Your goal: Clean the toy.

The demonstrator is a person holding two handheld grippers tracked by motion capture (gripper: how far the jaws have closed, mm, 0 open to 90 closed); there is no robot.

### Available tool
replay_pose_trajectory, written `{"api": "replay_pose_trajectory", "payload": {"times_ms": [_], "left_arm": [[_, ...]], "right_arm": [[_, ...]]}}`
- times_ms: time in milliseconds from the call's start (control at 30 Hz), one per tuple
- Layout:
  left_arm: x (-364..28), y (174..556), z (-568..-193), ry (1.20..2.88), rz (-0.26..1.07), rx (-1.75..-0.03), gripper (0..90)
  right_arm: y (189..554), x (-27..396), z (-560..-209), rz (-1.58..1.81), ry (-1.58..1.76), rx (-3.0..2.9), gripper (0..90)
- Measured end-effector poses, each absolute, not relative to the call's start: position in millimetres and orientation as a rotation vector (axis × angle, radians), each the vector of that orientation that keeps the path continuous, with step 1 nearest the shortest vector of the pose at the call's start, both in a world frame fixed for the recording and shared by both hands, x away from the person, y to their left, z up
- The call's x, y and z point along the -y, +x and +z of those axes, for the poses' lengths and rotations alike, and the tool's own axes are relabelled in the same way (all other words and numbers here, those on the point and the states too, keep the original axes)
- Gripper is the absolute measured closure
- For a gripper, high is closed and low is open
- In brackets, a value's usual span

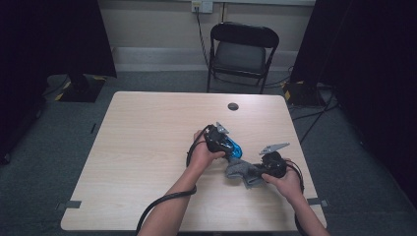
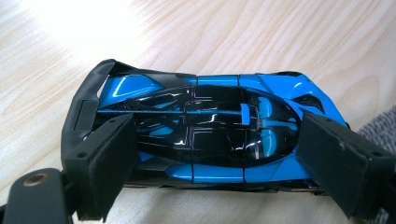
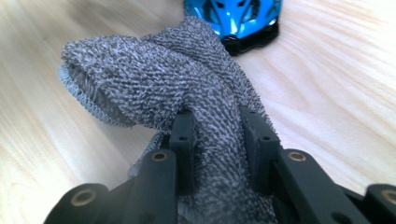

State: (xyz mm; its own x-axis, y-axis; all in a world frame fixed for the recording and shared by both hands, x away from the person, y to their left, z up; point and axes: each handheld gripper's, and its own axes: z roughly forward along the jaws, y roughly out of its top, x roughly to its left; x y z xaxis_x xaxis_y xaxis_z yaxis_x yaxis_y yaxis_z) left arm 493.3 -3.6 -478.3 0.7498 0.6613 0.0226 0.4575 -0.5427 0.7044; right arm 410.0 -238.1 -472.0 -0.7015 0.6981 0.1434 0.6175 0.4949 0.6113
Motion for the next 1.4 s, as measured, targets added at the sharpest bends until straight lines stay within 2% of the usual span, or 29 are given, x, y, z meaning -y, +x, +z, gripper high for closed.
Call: {"api": "replay_pose_trajectory", "payload": {"times_ms": [1400], "left_arm": [[2.9,493.3,-478.4,2.237,0.372,-0.832,12.9]], "right_arm": [[452.3,267.3,-469.3,0.864,1.301,-2.518,69.9]]}}
